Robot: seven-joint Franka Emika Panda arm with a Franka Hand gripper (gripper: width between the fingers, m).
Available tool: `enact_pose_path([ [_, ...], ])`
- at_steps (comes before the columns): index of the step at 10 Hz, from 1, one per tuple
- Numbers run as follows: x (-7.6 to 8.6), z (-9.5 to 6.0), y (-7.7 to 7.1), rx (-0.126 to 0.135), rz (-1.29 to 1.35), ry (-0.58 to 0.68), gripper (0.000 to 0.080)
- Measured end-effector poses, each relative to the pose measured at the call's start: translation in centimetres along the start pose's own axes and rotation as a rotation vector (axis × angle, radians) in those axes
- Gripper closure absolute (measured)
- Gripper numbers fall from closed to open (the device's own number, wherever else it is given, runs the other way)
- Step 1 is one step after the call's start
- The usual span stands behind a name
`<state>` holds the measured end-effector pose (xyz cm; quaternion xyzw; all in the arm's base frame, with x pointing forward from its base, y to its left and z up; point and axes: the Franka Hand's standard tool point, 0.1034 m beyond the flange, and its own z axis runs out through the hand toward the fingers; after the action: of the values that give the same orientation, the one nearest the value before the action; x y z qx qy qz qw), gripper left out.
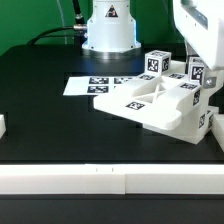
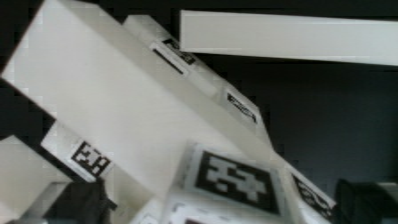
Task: Assemble chair
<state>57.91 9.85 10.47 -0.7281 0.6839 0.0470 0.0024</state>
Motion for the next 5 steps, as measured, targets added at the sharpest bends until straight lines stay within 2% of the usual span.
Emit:
enact_pose_path([
  [1,0.05,0.0,-0.01,0.0,-0.131,0.001,0.0152],
  [4,0.06,0.01,-0.01,0.0,-0.301,0.001,0.0151],
  [5,0.19,-0.05,0.17,-0.02,-0.457,0.015,0.0151],
])
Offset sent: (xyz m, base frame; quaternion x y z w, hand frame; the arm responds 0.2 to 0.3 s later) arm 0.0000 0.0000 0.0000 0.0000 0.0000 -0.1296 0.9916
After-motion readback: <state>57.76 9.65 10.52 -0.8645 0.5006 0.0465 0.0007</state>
